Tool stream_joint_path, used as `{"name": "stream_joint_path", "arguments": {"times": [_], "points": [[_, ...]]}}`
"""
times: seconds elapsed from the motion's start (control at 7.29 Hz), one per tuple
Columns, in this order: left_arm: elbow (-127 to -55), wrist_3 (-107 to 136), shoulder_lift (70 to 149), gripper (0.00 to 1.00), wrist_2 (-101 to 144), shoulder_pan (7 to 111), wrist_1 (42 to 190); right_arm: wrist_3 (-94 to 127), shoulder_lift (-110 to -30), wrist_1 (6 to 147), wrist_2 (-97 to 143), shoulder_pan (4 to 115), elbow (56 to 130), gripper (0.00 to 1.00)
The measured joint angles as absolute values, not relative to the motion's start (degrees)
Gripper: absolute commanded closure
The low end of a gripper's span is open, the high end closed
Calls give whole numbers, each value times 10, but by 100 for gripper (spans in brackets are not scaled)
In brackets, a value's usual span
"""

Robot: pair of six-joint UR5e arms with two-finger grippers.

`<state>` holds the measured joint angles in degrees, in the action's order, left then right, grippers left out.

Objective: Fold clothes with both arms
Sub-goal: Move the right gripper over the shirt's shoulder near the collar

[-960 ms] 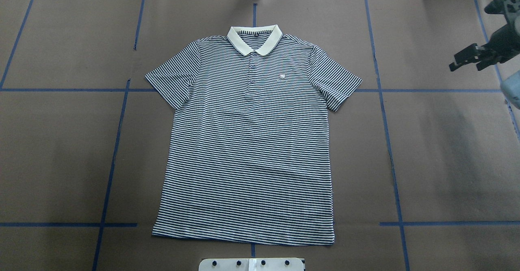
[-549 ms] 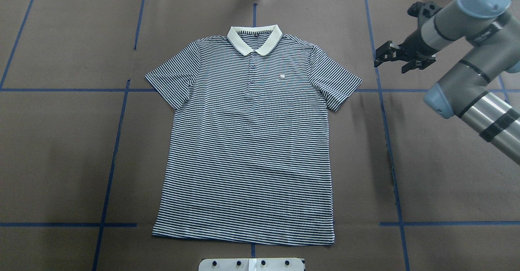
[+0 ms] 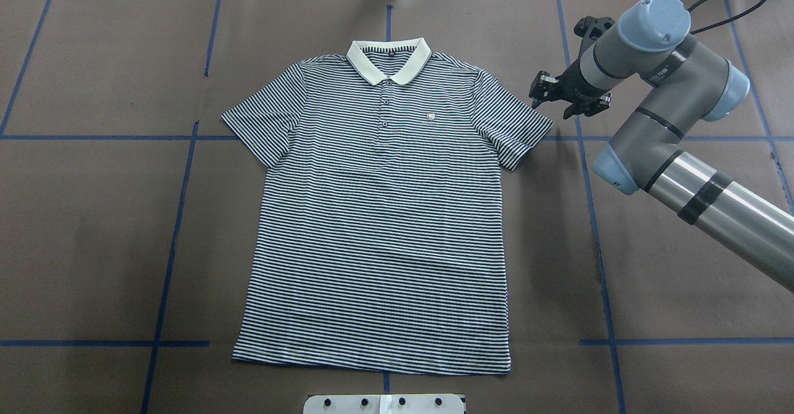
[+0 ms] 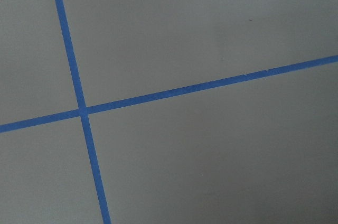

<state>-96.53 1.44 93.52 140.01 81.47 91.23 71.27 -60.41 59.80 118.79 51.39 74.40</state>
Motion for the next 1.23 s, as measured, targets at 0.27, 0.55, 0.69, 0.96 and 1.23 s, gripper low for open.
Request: {"name": "stream_joint_path", "arguments": {"times": [0.27,0.55,0.69,0.96,1.23], "points": [[-966,14,935,0,1400,815,912,713,-604,599,1183,509,736,35],[-966,14,935,0,1400,815,912,713,-604,599,1179,503,732,49],[-966,14,935,0,1400,816,912,713,-604,599,1178,499,730,94],[-966,14,935,0,1400,817,912,715,-604,597,1178,496,728,100],[-967,14,934,0,1401,817,912,712,-603,595,1179,495,734,100]]}}
